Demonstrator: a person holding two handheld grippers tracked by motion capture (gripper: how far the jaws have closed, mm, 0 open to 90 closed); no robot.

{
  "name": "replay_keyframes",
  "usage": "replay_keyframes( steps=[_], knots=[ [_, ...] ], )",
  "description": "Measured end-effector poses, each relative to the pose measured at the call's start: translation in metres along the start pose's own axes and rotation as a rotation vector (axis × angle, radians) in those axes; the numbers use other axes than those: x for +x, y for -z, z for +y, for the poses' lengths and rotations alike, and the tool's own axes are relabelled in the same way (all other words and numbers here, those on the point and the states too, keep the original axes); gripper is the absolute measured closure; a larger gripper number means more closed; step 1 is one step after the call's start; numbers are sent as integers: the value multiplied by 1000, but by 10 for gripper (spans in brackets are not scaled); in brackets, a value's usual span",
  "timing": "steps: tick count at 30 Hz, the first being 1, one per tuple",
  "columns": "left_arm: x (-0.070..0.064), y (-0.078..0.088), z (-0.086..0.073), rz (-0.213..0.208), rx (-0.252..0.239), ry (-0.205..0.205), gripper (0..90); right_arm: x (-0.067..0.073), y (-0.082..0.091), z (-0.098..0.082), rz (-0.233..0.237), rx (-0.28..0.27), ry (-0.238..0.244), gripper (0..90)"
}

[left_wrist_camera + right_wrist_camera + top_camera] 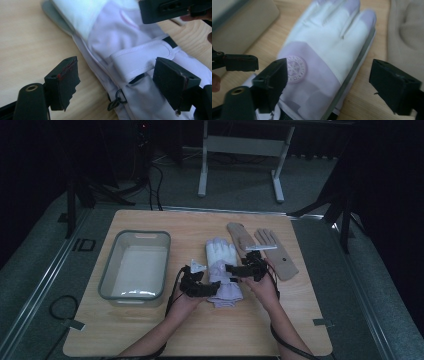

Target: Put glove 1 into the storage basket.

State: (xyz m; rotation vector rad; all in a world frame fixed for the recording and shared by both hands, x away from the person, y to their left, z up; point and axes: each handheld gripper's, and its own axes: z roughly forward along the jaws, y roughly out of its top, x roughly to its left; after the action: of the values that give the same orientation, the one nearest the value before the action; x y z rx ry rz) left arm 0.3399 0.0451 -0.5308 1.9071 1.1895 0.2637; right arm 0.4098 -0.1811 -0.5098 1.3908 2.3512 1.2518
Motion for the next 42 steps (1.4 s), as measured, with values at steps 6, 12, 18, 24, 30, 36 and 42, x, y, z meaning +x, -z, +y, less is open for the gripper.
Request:
replay_keyframes(
  steps=[6,12,18,24,30,36,42],
  knots=[
    [4,-5,-5,-7,32,36,195,-7,-16,-15,41,73,-59,241],
    [10,-13,-9,-67,86,81,280,-14,-24,-24,140,98,-169,419],
    [12,-16,-9,-123,107,94,460,-13,-25,-27,143,96,-146,567],
    [13,-15,-8,-130,98,91,660,-7,-20,-24,92,92,-134,712],
    [16,-11,-4,-160,86,94,727,6,-16,-14,32,102,-95,765],
    [15,-5,4,-164,59,78,738,12,-9,-7,17,72,-76,776],
    [12,9,17,-168,45,47,741,16,2,1,25,39,-74,776]
  ],
)
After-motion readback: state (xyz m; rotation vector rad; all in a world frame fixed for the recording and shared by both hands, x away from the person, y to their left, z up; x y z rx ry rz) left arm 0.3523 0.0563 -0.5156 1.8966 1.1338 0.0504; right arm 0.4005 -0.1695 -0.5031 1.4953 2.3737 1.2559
